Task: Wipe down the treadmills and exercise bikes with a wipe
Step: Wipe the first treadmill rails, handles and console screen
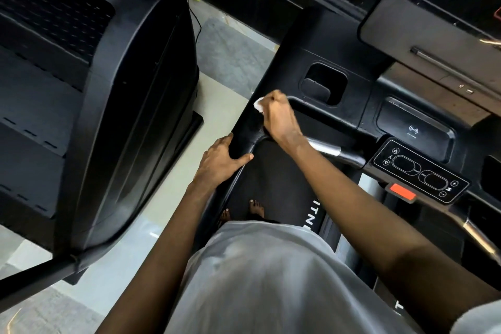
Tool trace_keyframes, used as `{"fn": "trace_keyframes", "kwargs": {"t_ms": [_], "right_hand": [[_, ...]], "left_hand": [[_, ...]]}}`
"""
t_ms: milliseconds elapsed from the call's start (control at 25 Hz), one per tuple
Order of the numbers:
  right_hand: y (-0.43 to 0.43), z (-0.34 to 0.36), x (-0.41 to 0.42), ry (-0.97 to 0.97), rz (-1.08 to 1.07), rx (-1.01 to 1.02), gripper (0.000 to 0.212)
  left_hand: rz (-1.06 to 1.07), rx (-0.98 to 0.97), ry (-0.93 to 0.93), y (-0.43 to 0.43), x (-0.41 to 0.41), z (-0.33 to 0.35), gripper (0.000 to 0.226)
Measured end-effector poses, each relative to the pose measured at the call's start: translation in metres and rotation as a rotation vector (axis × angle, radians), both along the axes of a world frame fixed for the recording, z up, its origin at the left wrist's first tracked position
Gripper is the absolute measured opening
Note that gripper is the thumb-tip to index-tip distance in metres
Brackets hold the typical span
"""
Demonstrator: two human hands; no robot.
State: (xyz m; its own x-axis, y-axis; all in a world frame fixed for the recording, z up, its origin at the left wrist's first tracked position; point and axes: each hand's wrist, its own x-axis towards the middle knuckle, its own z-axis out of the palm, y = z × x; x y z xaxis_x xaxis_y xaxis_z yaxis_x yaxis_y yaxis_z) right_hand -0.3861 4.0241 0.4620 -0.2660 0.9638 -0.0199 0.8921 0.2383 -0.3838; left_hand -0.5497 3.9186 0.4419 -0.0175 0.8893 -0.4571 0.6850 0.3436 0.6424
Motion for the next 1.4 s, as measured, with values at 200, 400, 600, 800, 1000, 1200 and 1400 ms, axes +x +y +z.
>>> {"fn": "trace_keyframes", "kwargs": {"t_ms": [200, 400, 600, 800, 1000, 1200, 1400], "right_hand": [[-0.011, 0.003, 0.005, -0.045, 0.076, 0.011, 0.022], [0.0, -0.005, 0.032, 0.043, 0.056, -0.011, 0.019], [0.035, -0.017, 0.041, 0.141, -0.044, 0.014, 0.022], [0.015, -0.015, 0.042, -0.116, 0.232, -0.055, 0.044], [0.04, -0.013, 0.036, -0.316, 0.205, -0.208, 0.066], [0.017, -0.013, 0.029, -0.33, 0.425, -0.283, 0.072], [0.054, -0.009, 0.022, -0.444, 0.337, -0.263, 0.072]], "left_hand": [[-0.006, -0.015, -0.006, 0.007, 0.008, 0.003, 0.09], [0.022, -0.032, -0.031, 0.021, 0.015, 0.006, 0.085], [0.098, -0.089, -0.052, 0.028, 0.024, 0.009, 0.078], [0.155, -0.118, 0.012, 0.027, 0.032, 0.005, 0.096], [0.175, -0.123, 0.027, 0.026, 0.032, 0.006, 0.1], [0.139, -0.128, -0.03, 0.03, 0.027, 0.002, 0.101], [0.235, -0.183, -0.208, 0.046, 0.021, 0.004, 0.059]]}}
